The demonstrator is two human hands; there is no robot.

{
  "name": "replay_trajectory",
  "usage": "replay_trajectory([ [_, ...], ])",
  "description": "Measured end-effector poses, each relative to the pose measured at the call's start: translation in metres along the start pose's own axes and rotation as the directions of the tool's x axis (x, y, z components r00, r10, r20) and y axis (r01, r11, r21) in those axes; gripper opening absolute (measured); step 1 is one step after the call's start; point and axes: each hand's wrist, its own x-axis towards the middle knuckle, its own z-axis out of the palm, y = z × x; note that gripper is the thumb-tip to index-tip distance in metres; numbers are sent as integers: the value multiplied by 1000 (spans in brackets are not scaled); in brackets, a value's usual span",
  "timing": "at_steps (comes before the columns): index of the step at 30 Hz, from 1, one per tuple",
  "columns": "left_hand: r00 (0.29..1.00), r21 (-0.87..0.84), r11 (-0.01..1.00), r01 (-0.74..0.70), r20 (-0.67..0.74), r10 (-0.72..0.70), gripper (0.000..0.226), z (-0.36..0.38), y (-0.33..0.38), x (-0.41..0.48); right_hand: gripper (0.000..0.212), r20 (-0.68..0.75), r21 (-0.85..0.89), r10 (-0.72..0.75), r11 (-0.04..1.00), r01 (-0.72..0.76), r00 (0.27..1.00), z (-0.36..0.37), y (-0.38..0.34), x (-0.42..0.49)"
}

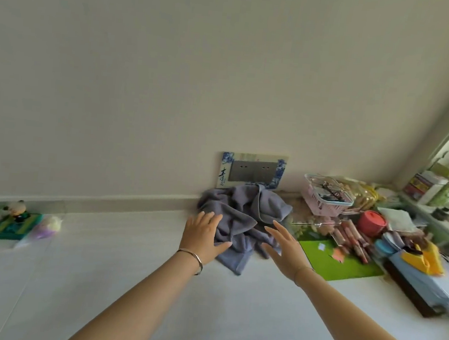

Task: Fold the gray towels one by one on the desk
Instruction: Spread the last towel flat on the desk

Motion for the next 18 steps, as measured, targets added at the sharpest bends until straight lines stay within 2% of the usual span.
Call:
replay_trajectory([
  [3,998,-34,999,21,62,-19,75,27,23,27,46,-3,108,36,994,-36,999,4,29,18],
  [6,996,-39,998,58,76,-55,77,52,35,55,44,59,219,32,975,-44,998,17,49,47],
  [10,986,-31,986,165,39,-164,104,82,31,82,52,91,433,34,899,-70,995,36,48,94],
  [14,971,-148,960,238,19,-238,126,109,16,103,59,157,519,21,849,-101,987,57,42,141],
  [17,964,-198,944,263,9,-267,127,115,9,115,58,237,626,62,753,-202,969,71,37,167],
  [18,961,-218,937,271,-1,-278,127,115,7,120,57,243,623,72,753,-213,967,77,37,175],
])
